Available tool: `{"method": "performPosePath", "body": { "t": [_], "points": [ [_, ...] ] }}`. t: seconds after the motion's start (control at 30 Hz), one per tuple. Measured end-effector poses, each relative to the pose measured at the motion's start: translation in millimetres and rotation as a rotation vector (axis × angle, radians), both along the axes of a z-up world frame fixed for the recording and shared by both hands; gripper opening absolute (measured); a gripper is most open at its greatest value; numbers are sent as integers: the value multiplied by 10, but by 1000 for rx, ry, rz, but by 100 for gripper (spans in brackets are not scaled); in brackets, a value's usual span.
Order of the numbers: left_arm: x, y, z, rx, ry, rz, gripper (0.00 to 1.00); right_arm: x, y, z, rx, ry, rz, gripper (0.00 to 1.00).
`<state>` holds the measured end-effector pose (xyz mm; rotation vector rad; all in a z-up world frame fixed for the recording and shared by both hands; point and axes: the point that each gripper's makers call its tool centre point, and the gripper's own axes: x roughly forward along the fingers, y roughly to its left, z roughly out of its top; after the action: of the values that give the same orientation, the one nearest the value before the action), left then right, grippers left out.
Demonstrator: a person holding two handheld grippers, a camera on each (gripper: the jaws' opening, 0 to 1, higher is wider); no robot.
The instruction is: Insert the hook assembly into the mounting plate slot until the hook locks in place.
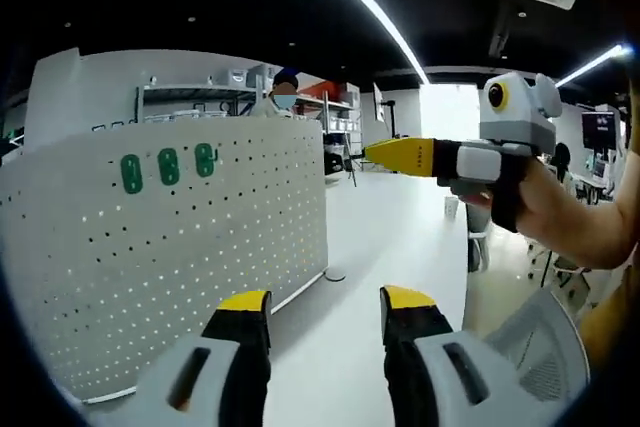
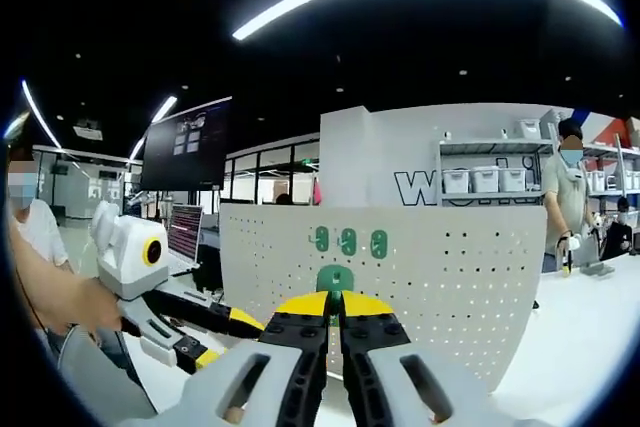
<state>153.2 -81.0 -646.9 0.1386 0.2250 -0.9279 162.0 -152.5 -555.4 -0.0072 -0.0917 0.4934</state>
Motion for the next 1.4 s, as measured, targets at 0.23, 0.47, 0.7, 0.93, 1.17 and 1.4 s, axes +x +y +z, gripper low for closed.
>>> {"method": "performPosePath", "body": {
  "t": [0.23, 0.47, 0.7, 0.93, 1.17, 1.4],
  "points": [
    [-161, 242, -235, 33, 51, 52, 46, 109, -51, 24, -10, -9, -1, 0],
    [-248, 348, -291, 35, 67, 96, 45, 197, -43, 37, -12, -12, 7, 0],
    [-278, 398, -276, 32, 67, 127, 44, 288, -23, 78, -6, -22, 13, 0],
    [-325, 494, -293, 41, 71, 148, 45, 361, 9, 93, -6, -28, 22, 0],
    [-379, 640, -341, 61, 80, 178, 45, 428, -28, 99, -17, -36, 12, 0],
    [-452, 704, -394, 56, 95, 200, 45, 474, -17, 116, -20, -47, 3, 0]
  ]
}}
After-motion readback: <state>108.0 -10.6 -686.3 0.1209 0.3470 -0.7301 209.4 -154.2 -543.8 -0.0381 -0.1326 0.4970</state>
